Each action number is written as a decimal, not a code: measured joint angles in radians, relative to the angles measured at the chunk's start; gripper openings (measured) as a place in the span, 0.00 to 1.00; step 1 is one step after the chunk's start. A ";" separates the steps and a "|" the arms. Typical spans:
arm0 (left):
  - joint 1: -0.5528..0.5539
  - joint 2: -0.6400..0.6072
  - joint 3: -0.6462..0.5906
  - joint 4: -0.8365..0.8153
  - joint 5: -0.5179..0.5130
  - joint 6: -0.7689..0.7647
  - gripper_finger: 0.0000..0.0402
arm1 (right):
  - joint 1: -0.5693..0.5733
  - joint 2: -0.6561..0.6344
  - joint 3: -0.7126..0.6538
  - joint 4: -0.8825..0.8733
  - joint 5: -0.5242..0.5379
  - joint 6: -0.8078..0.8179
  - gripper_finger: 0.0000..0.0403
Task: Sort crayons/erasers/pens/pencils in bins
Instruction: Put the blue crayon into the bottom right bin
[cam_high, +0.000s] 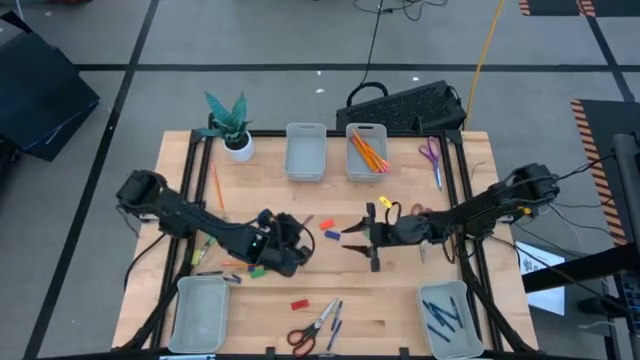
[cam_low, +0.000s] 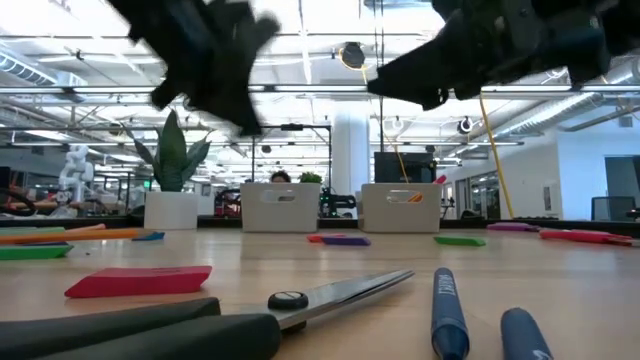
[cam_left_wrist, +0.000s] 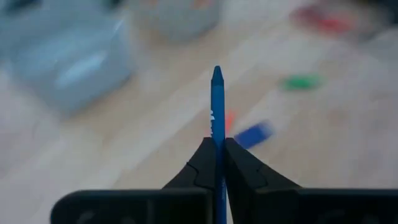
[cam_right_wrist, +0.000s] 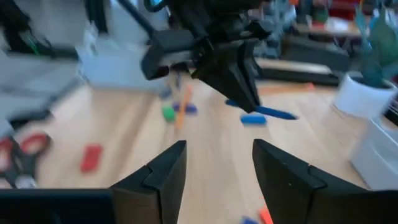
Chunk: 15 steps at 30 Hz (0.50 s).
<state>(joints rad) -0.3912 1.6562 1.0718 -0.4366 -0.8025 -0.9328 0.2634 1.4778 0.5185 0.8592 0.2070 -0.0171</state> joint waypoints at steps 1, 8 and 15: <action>-0.007 -0.010 0.000 0.073 -0.019 0.080 0.03 | 0.000 0.030 -0.015 0.081 -0.002 0.007 0.44; 0.015 0.006 -0.058 0.710 0.068 0.617 0.03 | 0.008 0.208 0.011 0.443 -0.073 0.009 0.44; 0.018 -0.060 -0.235 1.205 0.236 0.909 0.04 | 0.027 0.138 0.010 0.473 -0.022 -0.047 0.44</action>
<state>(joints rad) -0.3732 1.5959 0.8365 0.7680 -0.5670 -0.0239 0.2909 1.6155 0.5285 1.3324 0.1855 -0.0641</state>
